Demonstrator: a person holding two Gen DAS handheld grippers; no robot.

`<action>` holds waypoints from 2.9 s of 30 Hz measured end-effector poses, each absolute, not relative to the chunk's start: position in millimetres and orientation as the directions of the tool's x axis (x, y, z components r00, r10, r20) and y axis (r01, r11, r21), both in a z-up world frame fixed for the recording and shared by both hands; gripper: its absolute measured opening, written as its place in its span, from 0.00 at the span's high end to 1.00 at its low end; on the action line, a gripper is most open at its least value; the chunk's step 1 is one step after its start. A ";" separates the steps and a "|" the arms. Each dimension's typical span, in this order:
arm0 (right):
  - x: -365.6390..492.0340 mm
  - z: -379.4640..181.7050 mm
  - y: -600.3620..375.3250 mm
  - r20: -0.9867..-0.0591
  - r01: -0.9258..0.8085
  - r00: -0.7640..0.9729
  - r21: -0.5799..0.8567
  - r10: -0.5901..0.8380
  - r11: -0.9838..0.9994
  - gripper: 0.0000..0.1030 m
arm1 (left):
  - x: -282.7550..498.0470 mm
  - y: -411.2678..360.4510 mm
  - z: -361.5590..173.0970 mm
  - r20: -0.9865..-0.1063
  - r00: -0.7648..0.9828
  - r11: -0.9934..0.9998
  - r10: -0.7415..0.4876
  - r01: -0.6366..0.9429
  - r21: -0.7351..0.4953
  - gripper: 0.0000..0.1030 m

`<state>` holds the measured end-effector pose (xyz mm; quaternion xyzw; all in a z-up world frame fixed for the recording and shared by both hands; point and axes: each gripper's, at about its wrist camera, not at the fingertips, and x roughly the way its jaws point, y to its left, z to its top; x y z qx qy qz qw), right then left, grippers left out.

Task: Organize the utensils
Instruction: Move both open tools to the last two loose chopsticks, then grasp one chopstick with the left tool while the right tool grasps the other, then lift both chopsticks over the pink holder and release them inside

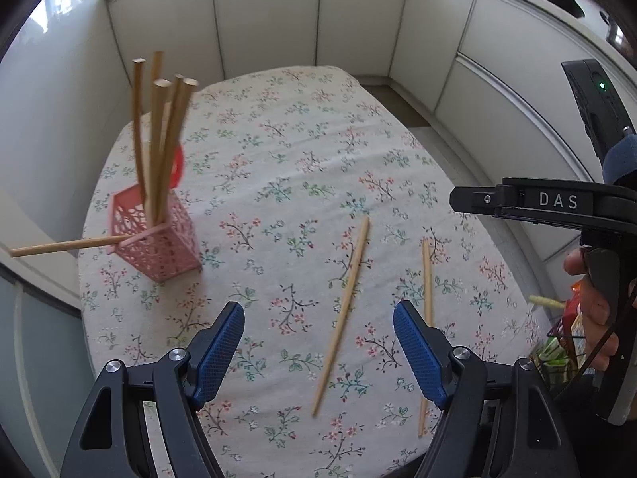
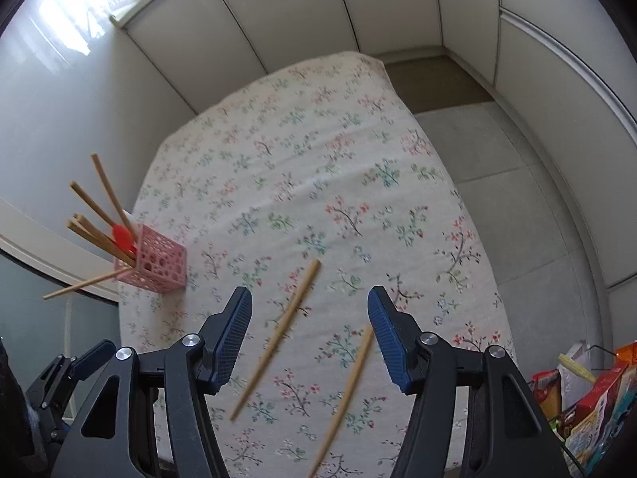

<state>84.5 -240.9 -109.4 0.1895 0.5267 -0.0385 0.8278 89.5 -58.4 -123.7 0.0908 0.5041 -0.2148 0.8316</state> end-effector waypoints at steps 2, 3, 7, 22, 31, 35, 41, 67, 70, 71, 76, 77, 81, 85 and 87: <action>85.0 -123.2 -249.3 -0.909 0.294 0.394 0.263 0.135 0.919 0.38 | 93.4 -71.0 -137.8 -0.895 0.364 0.886 -0.258 0.458 -0.069 0.24; 85.7 -129.1 -253.1 -0.918 0.311 0.372 0.262 0.136 0.914 0.38 | 95.8 -76.5 -145.1 -0.903 0.348 0.885 -0.250 0.460 -0.068 0.24; 87.9 -153.0 -269.0 -0.947 0.359 0.296 0.228 0.121 0.905 0.38 | 107.8 -98.9 -176.6 -0.932 0.298 0.881 -0.206 0.472 -0.044 0.24; 93.9 -195.9 -294.8 -0.976 0.417 0.153 0.203 0.152 0.886 0.38 | 171.9 -142.6 -234.5 -0.928 0.267 0.882 -0.261 0.457 -0.116 0.65; 100.6 -199.4 -291.5 -0.977 0.407 0.141 0.207 0.163 0.890 0.38 | 181.8 -166.4 -242.6 -0.925 0.285 0.863 -0.251 0.498 -0.080 0.79; 102.5 -201.2 -290.4 -0.977 0.407 0.136 0.204 0.162 0.891 0.38 | 183.5 -167.7 -243.0 -0.930 0.301 0.864 -0.211 0.503 -0.034 0.91; 105.0 -205.5 -287.0 -0.978 0.407 0.126 0.201 0.163 0.891 0.38 | 180.3 -151.9 -236.1 -0.935 0.283 0.880 -0.212 0.472 -0.056 0.93; 140.0 -231.2 -226.8 -0.996 0.311 0.093 0.022 -0.007 0.950 0.60 | 149.3 -84.0 -202.4 -0.920 0.332 0.905 -0.208 0.422 -0.052 0.93; 141.8 -231.1 -220.1 -0.995 0.302 0.102 0.018 -0.014 0.953 0.72 | 149.0 -80.4 -202.0 -0.919 0.336 0.908 -0.207 0.417 -0.052 0.93; 142.0 -231.1 -218.9 -0.994 0.300 0.105 0.017 -0.015 0.954 0.75 | 148.7 -79.0 -201.8 -0.919 0.337 0.908 -0.207 0.415 -0.052 0.93; 137.8 -229.6 -220.7 -0.993 0.284 0.116 0.027 -0.006 0.958 0.89 | 147.5 -75.4 -200.5 -0.916 0.346 0.912 -0.206 0.407 -0.051 0.93; 137.7 -229.1 -220.0 -0.993 0.282 0.120 0.034 0.000 0.959 0.89 | 147.0 -75.2 -200.0 -0.915 0.349 0.912 -0.205 0.406 -0.050 0.93; 134.1 -224.9 -225.4 -0.989 0.291 0.142 0.077 0.037 0.954 0.92 | 142.1 -72.7 -193.8 -0.905 0.372 0.913 -0.206 0.405 -0.042 0.93; 122.8 -203.7 -224.5 -0.979 0.278 0.201 0.100 0.044 0.956 0.92 | 134.7 -67.1 -179.4 -0.882 0.417 0.916 -0.217 0.399 -0.037 0.93; 117.3 -190.5 -223.7 -0.969 0.271 0.241 0.118 0.051 0.955 0.93 | 130.9 -62.7 -169.5 -0.867 0.443 0.918 -0.228 0.395 -0.040 0.93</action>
